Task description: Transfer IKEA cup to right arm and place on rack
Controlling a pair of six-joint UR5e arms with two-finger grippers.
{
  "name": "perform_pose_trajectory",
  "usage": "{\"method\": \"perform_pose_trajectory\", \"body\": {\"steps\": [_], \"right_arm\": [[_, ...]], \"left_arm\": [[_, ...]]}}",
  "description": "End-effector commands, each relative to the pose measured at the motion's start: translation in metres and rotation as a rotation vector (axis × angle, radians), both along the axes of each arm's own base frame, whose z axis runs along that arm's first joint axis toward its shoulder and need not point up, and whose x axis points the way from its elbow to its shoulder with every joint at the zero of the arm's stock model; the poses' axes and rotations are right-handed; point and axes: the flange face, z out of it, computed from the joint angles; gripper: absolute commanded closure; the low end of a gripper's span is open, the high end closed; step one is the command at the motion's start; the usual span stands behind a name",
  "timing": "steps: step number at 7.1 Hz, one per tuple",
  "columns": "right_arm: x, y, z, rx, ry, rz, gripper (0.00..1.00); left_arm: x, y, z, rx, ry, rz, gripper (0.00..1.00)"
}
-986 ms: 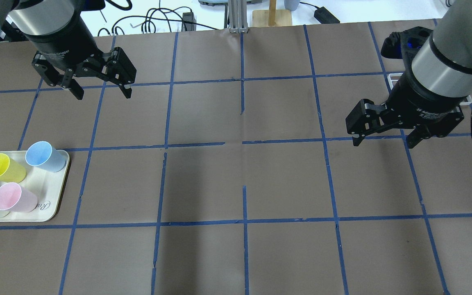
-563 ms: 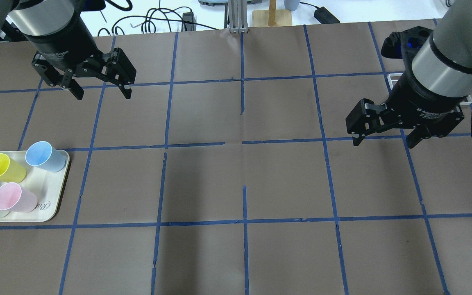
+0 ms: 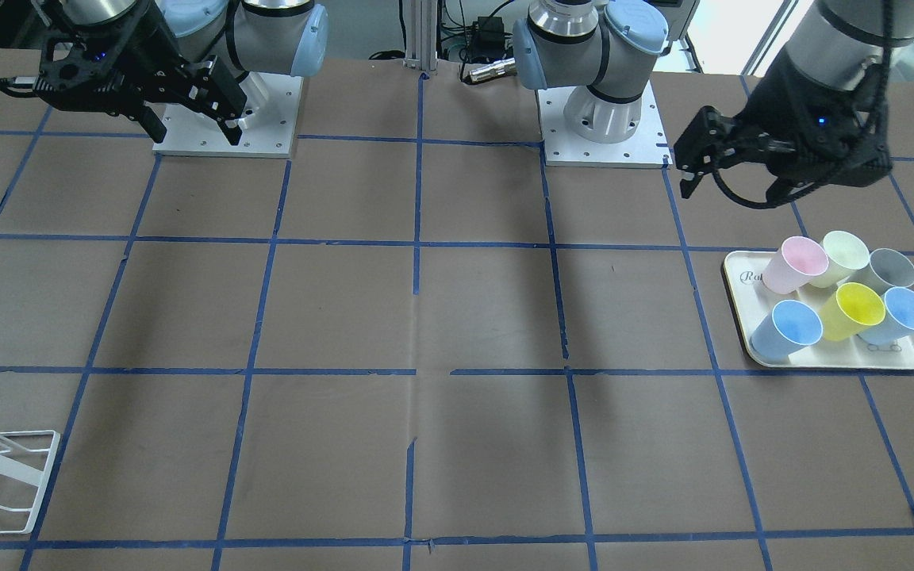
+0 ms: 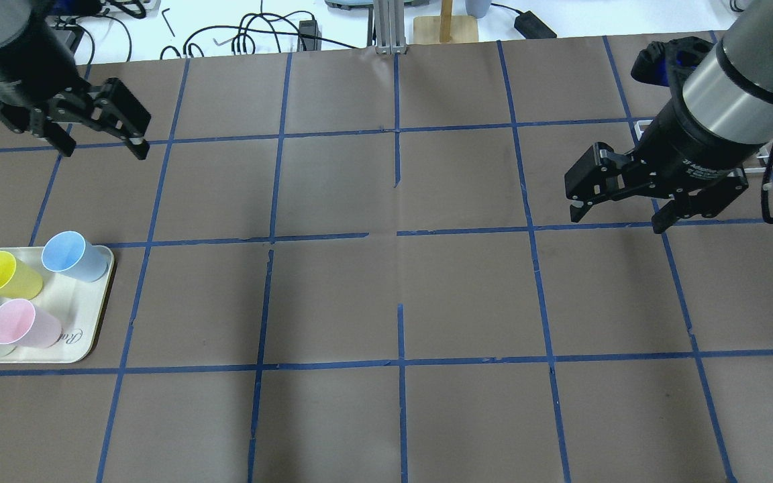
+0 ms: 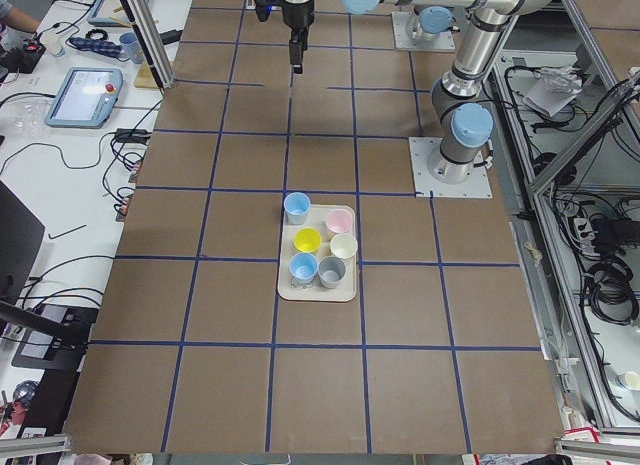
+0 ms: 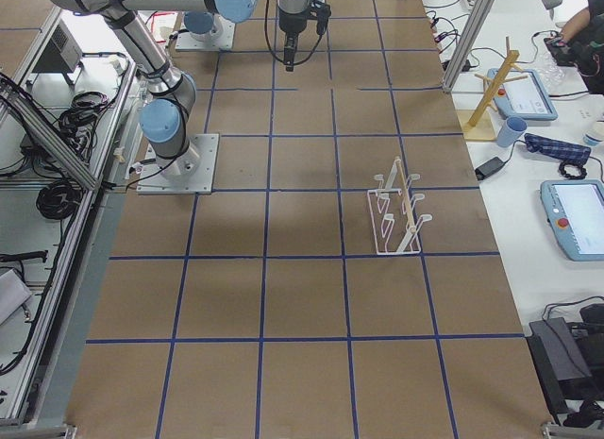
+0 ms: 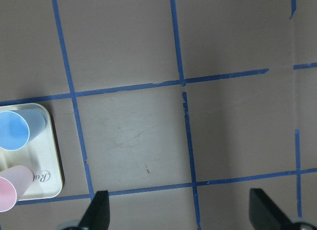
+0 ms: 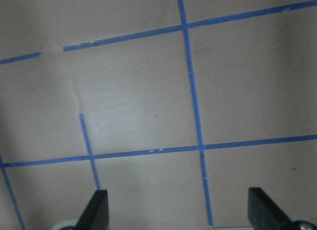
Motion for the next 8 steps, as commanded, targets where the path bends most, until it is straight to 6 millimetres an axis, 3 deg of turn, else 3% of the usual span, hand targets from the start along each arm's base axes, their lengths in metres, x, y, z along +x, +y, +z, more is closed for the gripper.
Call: {"method": "perform_pose_trajectory", "body": {"steps": [1, 2, 3, 5, 8], "right_arm": [[-0.013, -0.019, 0.012, -0.057, -0.391, -0.117, 0.00], [-0.012, -0.022, 0.013, -0.062, -0.504, -0.140, 0.00], [-0.004, -0.024, 0.012, -0.091, -0.630, -0.119, 0.00], [0.006, -0.023, -0.005, -0.149, -0.823, -0.069, 0.00], [0.018, -0.018, -0.034, -0.223, -1.089, -0.082, 0.00]], "left_arm": [[0.122, 0.007, -0.032, 0.041, 0.054, -0.042, 0.00], [0.187, 0.008, -0.057, 0.051, 0.085, -0.067, 0.00], [0.220, -0.002, -0.092, 0.050, 0.072, -0.055, 0.00], [0.252, -0.041, -0.171, 0.001, 0.032, -0.060, 0.00], [0.259, -0.052, -0.241, 0.040, 0.053, -0.116, 0.00]]}}
